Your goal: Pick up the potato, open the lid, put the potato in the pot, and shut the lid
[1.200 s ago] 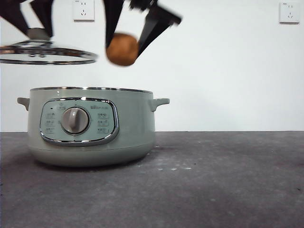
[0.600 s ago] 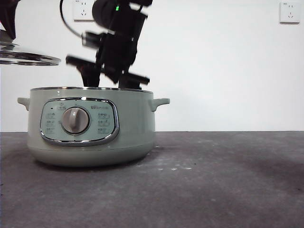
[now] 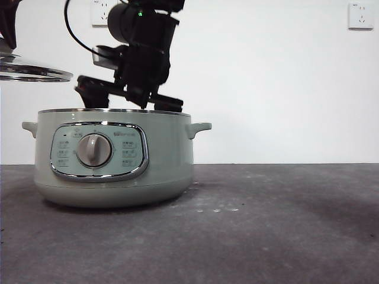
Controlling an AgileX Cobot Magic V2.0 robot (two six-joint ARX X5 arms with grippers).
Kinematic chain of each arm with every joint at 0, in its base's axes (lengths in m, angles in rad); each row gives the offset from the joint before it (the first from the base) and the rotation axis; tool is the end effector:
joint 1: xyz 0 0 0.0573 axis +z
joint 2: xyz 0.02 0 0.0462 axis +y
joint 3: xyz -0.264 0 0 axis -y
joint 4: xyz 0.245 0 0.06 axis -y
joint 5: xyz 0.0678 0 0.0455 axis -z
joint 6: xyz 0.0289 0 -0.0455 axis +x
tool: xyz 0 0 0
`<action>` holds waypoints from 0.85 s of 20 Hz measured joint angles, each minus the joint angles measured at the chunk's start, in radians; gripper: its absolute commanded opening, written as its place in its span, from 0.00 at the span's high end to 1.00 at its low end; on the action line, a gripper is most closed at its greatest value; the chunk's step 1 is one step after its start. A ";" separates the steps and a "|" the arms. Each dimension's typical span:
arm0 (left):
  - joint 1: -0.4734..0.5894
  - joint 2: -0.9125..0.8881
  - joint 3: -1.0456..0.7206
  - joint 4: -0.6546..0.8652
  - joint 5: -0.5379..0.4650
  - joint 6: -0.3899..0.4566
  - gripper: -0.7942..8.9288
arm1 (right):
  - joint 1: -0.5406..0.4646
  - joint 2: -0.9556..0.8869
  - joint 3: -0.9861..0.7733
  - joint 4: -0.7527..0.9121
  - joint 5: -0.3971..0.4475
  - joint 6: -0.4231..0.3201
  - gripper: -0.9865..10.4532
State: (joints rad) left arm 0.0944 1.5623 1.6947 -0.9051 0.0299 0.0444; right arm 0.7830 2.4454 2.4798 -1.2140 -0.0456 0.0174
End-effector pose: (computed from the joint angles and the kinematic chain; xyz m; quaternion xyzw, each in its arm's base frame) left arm 0.3206 0.0295 0.3918 -0.0028 0.3767 0.0215 0.9261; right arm 0.3550 0.3552 0.2518 -0.1938 0.5217 0.3300 0.7625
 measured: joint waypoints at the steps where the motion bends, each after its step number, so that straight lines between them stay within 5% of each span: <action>1: 0.000 0.000 0.000 -0.001 0.001 0.000 0.93 | 0.005 -0.012 0.024 -0.036 0.015 0.001 0.30; 5: -0.019 0.000 0.000 -0.010 0.048 0.000 0.93 | 0.023 -0.105 0.196 -0.140 0.092 0.010 0.30; 9: -0.092 0.001 0.000 -0.046 0.051 0.000 0.93 | 0.037 -0.213 0.190 -0.141 0.131 0.032 0.31; 17: -0.275 0.001 0.000 -0.054 0.051 0.000 0.93 | 0.041 -0.754 -0.358 -0.141 0.231 0.047 0.31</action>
State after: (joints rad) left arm -0.1806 1.5631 1.6947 -0.9592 0.0814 0.0441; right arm 0.8238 1.6917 2.1220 -1.3552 0.1856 0.0643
